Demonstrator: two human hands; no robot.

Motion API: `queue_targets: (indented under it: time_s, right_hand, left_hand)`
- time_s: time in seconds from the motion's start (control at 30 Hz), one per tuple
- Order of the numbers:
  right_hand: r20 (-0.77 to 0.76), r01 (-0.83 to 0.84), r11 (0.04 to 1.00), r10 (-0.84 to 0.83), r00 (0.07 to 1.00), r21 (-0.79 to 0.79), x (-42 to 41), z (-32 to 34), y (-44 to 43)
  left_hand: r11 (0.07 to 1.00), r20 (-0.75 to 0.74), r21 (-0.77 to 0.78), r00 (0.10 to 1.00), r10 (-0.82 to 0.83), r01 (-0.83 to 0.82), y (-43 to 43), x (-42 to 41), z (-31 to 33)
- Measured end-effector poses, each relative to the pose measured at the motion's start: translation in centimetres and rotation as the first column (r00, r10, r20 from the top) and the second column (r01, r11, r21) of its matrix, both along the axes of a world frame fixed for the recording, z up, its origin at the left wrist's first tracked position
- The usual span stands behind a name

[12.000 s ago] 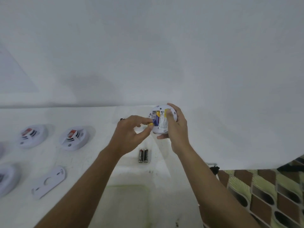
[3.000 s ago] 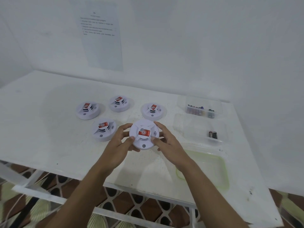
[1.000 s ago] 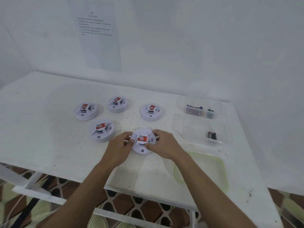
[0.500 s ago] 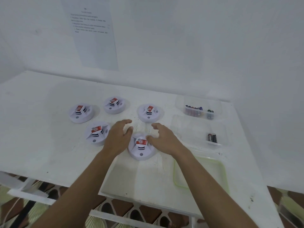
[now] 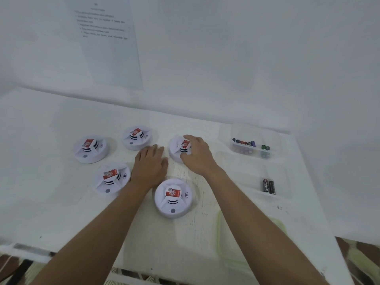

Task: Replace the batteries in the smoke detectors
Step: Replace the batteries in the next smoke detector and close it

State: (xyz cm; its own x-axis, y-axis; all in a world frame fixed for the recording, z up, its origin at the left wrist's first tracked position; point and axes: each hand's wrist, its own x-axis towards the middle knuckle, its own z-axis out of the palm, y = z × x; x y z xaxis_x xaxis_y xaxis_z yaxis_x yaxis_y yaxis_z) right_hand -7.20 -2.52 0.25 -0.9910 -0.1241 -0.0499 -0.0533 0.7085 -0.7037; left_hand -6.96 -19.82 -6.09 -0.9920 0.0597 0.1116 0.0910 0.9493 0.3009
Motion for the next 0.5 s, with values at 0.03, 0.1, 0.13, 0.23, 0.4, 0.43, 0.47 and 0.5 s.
queue_targets:
  time_s: [0.03, 0.1, 0.13, 0.23, 0.4, 0.43, 0.47, 0.5]
  right_hand:
    - [0.003, -0.02, 0.999, 0.02, 1.0, 0.046, -0.6, 0.0, 0.0]
    - [0.046, -0.109, 0.98, 0.103, 0.994, 0.167, -1.6, -0.1, -0.1]
    - [0.085, -0.162, 0.959, 0.146, 0.986, 0.233, -2.1, -0.2, -0.1]
    - [0.167, -0.246, 0.901, 0.198, 0.966, 0.356, -3.2, -0.5, 0.0]
    - [0.144, -0.216, 0.904, 0.174, 0.974, 0.37, -4.0, -0.5, 0.2]
    - [0.14, -0.214, 0.905, 0.174, 0.975, 0.368, -4.1, -0.4, 0.3]
    - [0.132, -0.212, 0.906, 0.175, 0.976, 0.368, -4.0, -0.3, 0.5]
    - [0.126, -0.212, 0.904, 0.178, 0.976, 0.37, -3.9, -0.2, 0.6]
  left_hand:
    - [1.0, -0.01, -0.013, 1.0, 0.003, -0.003, 0.1, 0.0, -0.1]
    - [1.0, -0.021, -0.019, 1.0, 0.007, -0.007, 0.0, -0.2, -0.2]
    - [1.0, -0.019, -0.016, 1.0, 0.006, -0.006, 0.0, -0.2, -0.2]
    - [1.0, -0.022, -0.018, 1.0, -0.007, 0.006, -0.1, -0.2, -0.4]
    - [1.0, -0.027, -0.011, 1.0, -0.001, 0.001, 0.0, -0.1, -0.2]
    - [1.0, -0.032, -0.012, 0.999, -0.001, 0.001, 0.0, -0.1, -0.2]
    - [1.0, -0.034, -0.013, 0.999, 0.003, -0.003, 0.0, -0.1, -0.2]
    - [1.0, -0.038, -0.01, 0.999, 0.005, -0.006, 0.0, -0.1, -0.1]
